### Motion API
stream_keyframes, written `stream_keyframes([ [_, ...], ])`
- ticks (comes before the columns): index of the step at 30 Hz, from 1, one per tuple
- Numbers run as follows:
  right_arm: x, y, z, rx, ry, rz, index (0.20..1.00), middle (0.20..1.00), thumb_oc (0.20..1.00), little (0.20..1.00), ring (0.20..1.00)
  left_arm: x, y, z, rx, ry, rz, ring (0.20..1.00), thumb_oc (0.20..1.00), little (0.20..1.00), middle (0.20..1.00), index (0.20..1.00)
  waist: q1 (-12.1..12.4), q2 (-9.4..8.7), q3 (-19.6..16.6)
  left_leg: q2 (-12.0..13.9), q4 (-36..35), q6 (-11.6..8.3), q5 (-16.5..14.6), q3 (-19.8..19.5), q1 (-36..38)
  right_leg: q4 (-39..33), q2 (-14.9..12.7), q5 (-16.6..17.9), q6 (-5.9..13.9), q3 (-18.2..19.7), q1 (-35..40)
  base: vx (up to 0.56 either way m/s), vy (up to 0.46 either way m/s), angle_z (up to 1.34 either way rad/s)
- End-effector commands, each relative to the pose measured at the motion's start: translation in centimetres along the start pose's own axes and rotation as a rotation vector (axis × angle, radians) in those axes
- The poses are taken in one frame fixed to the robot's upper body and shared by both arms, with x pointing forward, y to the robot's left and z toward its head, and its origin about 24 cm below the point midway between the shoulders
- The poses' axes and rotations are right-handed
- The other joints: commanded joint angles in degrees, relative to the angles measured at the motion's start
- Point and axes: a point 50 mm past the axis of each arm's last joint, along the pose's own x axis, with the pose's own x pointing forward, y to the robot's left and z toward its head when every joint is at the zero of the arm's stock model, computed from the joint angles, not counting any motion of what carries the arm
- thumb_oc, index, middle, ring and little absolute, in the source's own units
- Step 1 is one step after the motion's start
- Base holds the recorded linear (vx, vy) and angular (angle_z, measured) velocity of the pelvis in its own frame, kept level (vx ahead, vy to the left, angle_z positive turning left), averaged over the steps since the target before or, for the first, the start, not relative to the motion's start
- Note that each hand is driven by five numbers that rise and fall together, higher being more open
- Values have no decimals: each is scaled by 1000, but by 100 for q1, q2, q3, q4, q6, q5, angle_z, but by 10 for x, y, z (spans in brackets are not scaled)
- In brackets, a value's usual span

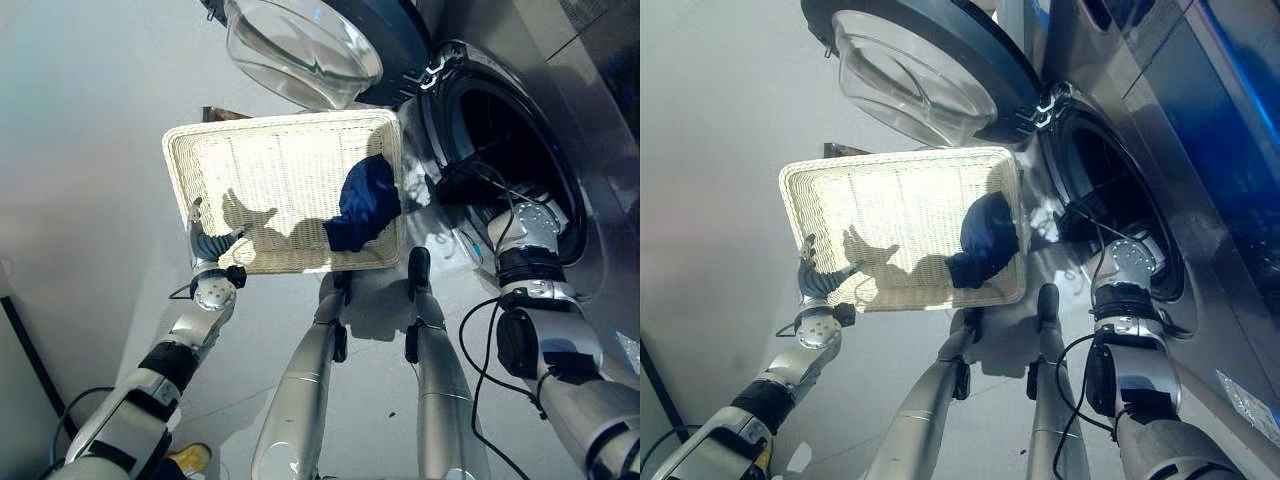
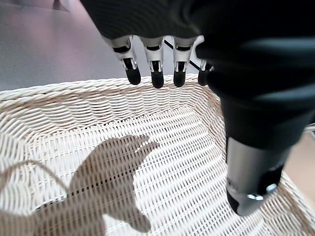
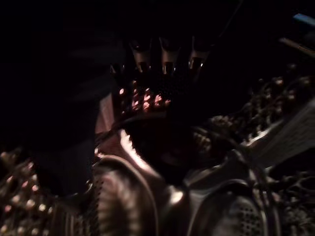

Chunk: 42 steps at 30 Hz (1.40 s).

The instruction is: Put the clothes into the washing machine.

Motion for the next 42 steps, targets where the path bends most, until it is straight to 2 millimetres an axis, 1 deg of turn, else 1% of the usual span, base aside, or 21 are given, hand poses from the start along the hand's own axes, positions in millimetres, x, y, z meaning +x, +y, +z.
stream_keyframes([
  [1, 3, 34, 18, 15, 72, 311, 1000, 1000, 1000, 1000, 1000, 2, 4, 4, -42, -18, 40, 1000, 1000, 1000, 1000, 1000, -303, 208, -159, -172, 192, -64, 94, -139, 1, 493, 75, -84, 59, -344, 117, -8, 5, 14],
  [4, -5, 7, 1, -35, 260, 347, 1000, 1000, 1000, 1000, 1000, -2, -2, 2, -47, -18, 34, 1000, 1000, 1000, 1000, 1000, -299, 231, -159, -167, 148, -70, 117, -128, -7, 475, 65, -77, 64, -350, 102, -9, 19, 4],
  [5, -10, -16, -6, -93, 407, 351, 1000, 1000, 1000, 1000, 1000, -4, -4, 1, -52, -16, 32, 1000, 1000, 1000, 1000, 1000, -296, 246, -159, -164, 107, -76, 140, -112, 4, 463, 67, -74, 57, -353, 102, -21, 30, -5],
  [7, -12, -29, -8, -151, 498, 328, 1000, 1000, 1000, 1000, 1000, -5, -5, 0, -54, -17, 32, 1000, 1000, 1000, 1000, 1000, -291, 243, -159, -153, 66, -81, 160, -98, 11, 445, 74, -68, 56, -352, 103, -12, 15, -3],
  [9, -13, -46, -5, -377, 589, 335, 1000, 1000, 1000, 1000, 1000, -8, -7, -1, -60, -10, 36, 1000, 1000, 1000, 1000, 1000, -302, 251, -159, -138, 2, -89, 180, -80, 30, 442, 88, -86, 54, -363, 105, -17, 14, 1],
  [10, -11, -51, 2, -597, 570, 373, 1000, 1000, 1000, 1000, 1000, -8, -6, -2, -63, -7, 38, 1000, 1000, 1000, 1000, 1000, -295, 237, -159, -124, -23, -99, 207, -71, 27, 428, 98, -74, 43, -370, 103, -37, 11, 0],
  [12, -11, -57, 9, -911, 501, 386, 1000, 1000, 1000, 1000, 1000, -9, -6, -3, -65, -4, 42, 1000, 1000, 1000, 1000, 1000, -288, 197, -159, -107, -45, -110, 194, -71, 35, 424, 114, -108, 35, -385, 118, 0, 0, 0],
  [13, -12, -55, 8, -945, 483, 402, 1000, 1000, 1000, 1000, 1000, -10, -6, -3, -67, -5, 45, 1000, 1000, 1000, 1000, 1000, -286, 192, -159, -102, -65, -106, 254, -67, -1, 394, 121, -47, 26, -390, 89, 0, 0, 0],
  [14, -15, -53, 7, -1067, 454, 468, 1000, 1000, 1000, 1000, 1000, -11, -5, -4, -70, -1, 50, 1000, 1000, 1000, 1000, 1000, -283, 174, -159, -90, -85, -104, 270, -62, -8, 379, 139, -36, 16, -394, 86, -33, 12, -1],
  [15, -15, -53, 7, -1067, 454, 468, 1000, 1000, 1000, 1000, 1000, -11, -5, -4, -70, -1, 50, 1000, 1000, 1000, 1000, 1000, -283, 174, -159, -90, -85, -104, 270, -62, -8, 379, 139, -36, 16, -394, 86, -25, 26, 3],
  [16, -18, -55, 8, -1212, 424, 489, 1000, 1000, 1000, 1000, 1000, -12, -4, -7, -71, 4, 61, 1000, 1000, 1000, 1000, 1000, -285, 131, -159, -73, -124, -105, 299, -61, -13, 347, 162, -20, 6, -413, 89, -28, 27, 3],
  [17, -23, -60, 9, -1274, 413, 493, 1000, 1000, 1000, 1000, 1000, -15, -3, -10, -75, 11, 71, 1000, 1000, 1000, 1000, 1000, -285, 93, -159, -61, -163, -101, 316, -67, -8, 320, 190, -13, -8, -417, 97, -47, 42, 3],
  [21, -36, -77, 11, -1238, 480, 456, 1000, 1000, 1000, 1000, 1000, -22, -5, -17, -93, 35, 92, 1000, 1000, 1000, 1000, 1000, -304, 40, -159, -41, -243, -98, 344, -69, 5, 273, 227, -12, -23, -424, 121, -33, 26, -2],
  [24, -53, -105, 24, -1123, 559, 323, 1000, 1000, 1000, 1000, 1000, -33, -9, -28, -104, 76, 122, 1000, 1000, 1000, 1000, 1000, -358, -12, -159, -18, -279, -110, 358, -72, 24, 243, 240, 2, -25, -416, 145, -55, 52, -8],
  [29, -66, -129, 37, -996, 614, 187, 1000, 1000, 1000, 1000, 1000, -44, -10, -38, -112, 110, 150, 1000, 1000, 1000, 1000, 1000, -403, -41, -159, 4, -325, -121, 377, -58, 77, 203, 248, 21, -28, -405, 200, -46, 46, 3],
  [30, -74, -141, 42, -962, 639, 123, 1000, 1000, 1000, 1000, 1000, -48, -10, -42, -118, 126, 161, 1000, 1000, 1000, 1000, 1000, -421, -45, -159, 7, -355, -120, 385, -56, 111, 184, 254, 28, -32, -389, 238, -60, 62, -3],
  [32, -87, -153, 45, -974, 695, 88, 1000, 1000, 1000, 1000, 1000, -54, -10, -47, -127, 141, 177, 1000, 1000, 1000, 1000, 1000, -443, -41, -159, 20, -411, -122, 410, -43, 147, 163, 261, 26, -43, -371, 275, -74, 85, -2],
  [36, -114, -163, 49, -1156, 787, 184, 1000, 1000, 1000, 1000, 1000, -64, -5, -57, -179, 193, 200, 1000, 1000, 1000, 1000, 1000, -437, -28, -159, 47, -519, -131, 501, -64, 195, 196, 268, -19, -65, -361, 326, -78, 91, -2],
  [38, -120, -160, 50, -1231, 791, 271, 1000, 1000, 1000, 1000, 1000, -69, -3, -61, -193, 214, 204, 1000, 1000, 1000, 1000, 1000, -442, -39, -159, 51, -586, -134, 497, -87, 267, 203, 252, -78, -56, -366, 396, -38, 40, 3],
  [41, -135, -139, 38, -1439, 751, 598, 1000, 1000, 1000, 1000, 1000, -74, 3, -67, -262, 250, 203, 1000, 1000, 1000, 1000, 1000, -415, -44, -159, 87, -747, -149, 619, -106, 277, 114, 245, -24, -26, -385, 426, -78, 41, 4],
  [42, -136, -139, 38, -1441, 750, 599, 1000, 1000, 1000, 1000, 1000, -74, 3, -67, -262, 251, 203, 1000, 1000, 1000, 1000, 1000, -418, -45, -159, 87, -750, -149, 621, -108, 281, 113, 244, -24, -26, -386, 430, -40, 10, 2],
])
